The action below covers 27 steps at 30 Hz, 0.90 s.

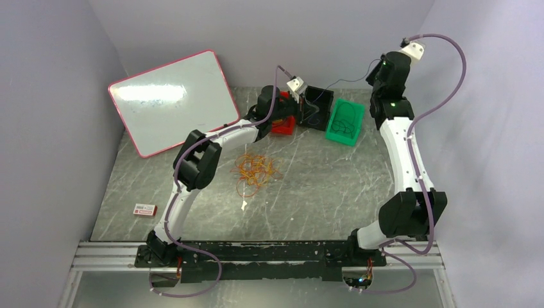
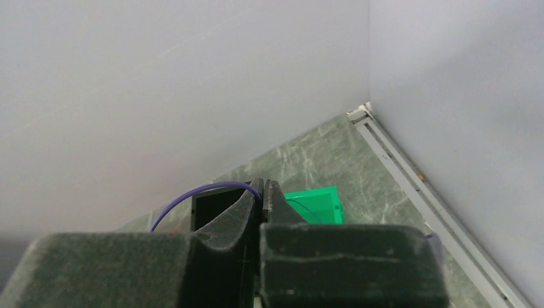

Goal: Untangle the cables

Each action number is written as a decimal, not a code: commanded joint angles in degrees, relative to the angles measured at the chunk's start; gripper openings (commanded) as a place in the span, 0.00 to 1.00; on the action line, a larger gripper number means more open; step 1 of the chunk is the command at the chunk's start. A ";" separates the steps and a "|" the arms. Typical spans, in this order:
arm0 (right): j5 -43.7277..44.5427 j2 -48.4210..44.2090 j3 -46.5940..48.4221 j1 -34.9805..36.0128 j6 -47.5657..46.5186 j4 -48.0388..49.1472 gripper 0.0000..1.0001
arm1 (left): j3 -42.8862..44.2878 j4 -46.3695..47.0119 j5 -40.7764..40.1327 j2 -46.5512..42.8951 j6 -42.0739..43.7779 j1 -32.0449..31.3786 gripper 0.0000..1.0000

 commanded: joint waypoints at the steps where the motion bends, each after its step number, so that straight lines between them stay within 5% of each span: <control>1: -5.66 1.23 0.30 0.28 -0.82 2.43 0.00 | 1.08 1.85 0.87 -1.69 0.18 0.22 0.07; 6: -14.72 5.82 0.74 0.19 0.11 3.11 0.00 | 1.51 0.44 0.35 -1.43 0.48 0.20 0.07; 27: -24.72 18.34 -3.74 -2.56 3.57 7.53 0.00 | 9.42 -10.75 1.06 3.33 2.25 0.25 0.07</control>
